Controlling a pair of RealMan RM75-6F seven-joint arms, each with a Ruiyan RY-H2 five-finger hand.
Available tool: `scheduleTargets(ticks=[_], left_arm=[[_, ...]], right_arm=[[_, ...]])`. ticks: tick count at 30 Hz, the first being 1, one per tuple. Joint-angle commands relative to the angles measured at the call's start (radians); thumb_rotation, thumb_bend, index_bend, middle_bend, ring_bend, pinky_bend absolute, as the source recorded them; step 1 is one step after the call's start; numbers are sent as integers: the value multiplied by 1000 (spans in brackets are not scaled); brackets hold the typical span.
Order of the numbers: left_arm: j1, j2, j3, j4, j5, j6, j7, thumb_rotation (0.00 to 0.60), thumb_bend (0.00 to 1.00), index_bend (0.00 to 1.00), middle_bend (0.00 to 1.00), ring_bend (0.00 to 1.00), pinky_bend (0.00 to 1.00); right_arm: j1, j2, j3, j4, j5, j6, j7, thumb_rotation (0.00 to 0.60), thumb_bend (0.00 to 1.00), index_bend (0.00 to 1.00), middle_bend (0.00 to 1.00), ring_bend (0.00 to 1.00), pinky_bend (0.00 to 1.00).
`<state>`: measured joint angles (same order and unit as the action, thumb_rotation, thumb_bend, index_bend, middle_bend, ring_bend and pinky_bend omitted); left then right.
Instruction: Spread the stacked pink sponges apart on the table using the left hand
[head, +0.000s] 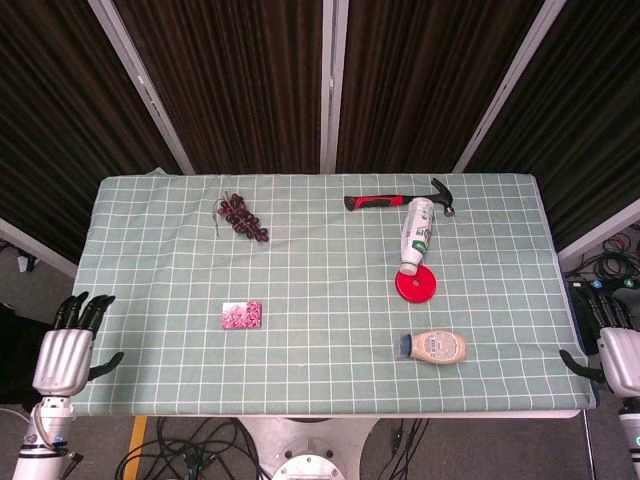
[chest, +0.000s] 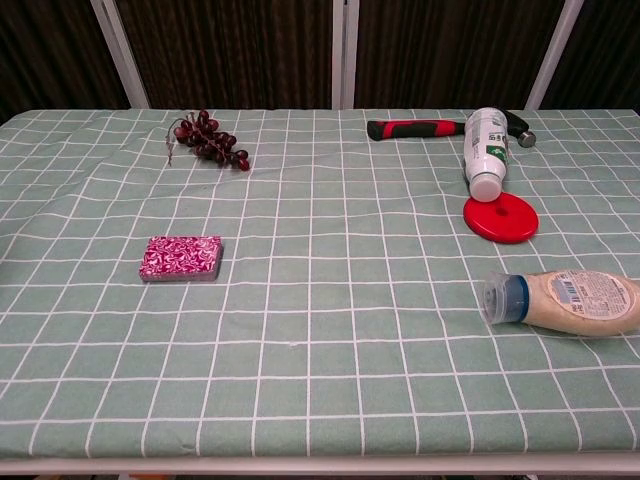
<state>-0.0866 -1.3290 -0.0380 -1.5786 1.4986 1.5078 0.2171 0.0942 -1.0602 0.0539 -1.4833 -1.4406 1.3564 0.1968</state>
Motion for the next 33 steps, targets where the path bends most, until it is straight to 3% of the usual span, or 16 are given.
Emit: scheduleTargets(ticks=[1,11,20,33], left_arm=[[0,1,1,-3,0,-1,-1,600,148,147,147,53,94],[-29,8,3,-41,20,-42,-43,600,148,147,147,53,94],[-104,-7,0,-68,33,-147,-44,600,148,147,147,53,94],[-252,-167,-36,64,-7,-331,-67,600,148,147,177,53,94]], right_arm=[[0,-1,-1,1,-1,0,0,600,156,0,0,0,0],[0,1,2,-2,3,-2,4,600,155,0,0,0,0],[1,10,5,-13,-1,6,-13,600,155,0,0,0,0],[-10,46,21,-38,19,28,-18,600,156,0,0,0,0]])
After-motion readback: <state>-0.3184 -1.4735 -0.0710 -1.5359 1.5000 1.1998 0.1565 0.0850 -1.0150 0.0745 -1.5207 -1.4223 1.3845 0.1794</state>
